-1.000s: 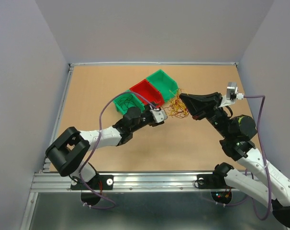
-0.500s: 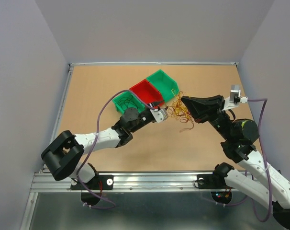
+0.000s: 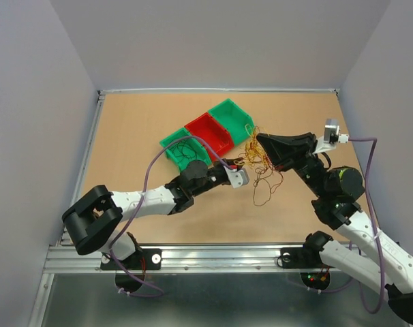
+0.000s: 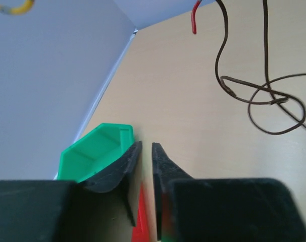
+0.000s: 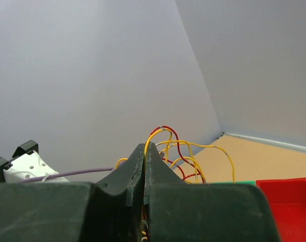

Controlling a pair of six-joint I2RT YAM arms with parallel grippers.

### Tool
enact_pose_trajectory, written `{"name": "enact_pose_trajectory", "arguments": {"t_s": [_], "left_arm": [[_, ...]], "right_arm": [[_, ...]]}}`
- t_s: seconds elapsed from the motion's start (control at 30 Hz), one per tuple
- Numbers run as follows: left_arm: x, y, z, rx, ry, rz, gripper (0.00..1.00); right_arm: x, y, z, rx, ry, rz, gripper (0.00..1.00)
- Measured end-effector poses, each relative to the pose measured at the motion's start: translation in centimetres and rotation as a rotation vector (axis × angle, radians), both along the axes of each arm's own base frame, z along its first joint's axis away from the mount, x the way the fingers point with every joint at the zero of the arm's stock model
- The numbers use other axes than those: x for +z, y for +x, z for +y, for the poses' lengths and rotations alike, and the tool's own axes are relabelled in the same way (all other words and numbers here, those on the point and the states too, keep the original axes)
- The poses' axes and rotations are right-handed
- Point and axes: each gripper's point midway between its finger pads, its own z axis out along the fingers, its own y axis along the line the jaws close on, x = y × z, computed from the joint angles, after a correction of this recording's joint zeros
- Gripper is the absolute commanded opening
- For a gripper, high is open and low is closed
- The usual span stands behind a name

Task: Untangle the cables

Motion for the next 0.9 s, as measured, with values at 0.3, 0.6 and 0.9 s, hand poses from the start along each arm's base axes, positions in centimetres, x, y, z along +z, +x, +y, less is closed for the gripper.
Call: {"name": "enact_pose_trajectory", "arguments": {"t_s": [0.3, 0.6, 0.9], "left_arm": [[1.0, -0.1, 1.4, 0.024, -0.092, 0.069, 0.59], [2.5, -2.1, 1.2, -0.058, -0.183, 0.142, 0.61], [2.0, -3.9, 0.4, -0.144, -0.214, 0.271, 0.63]], "right_arm": [[0.5, -0.6, -1.2, -0.038, 0.021, -0.035, 0.01], [-0.7, 0.7, -0.2, -0.049, -0.021, -0.025, 0.01], [-2.3, 2.8, 1.8, -0.032, -0.053, 0.003, 0.01]]}}
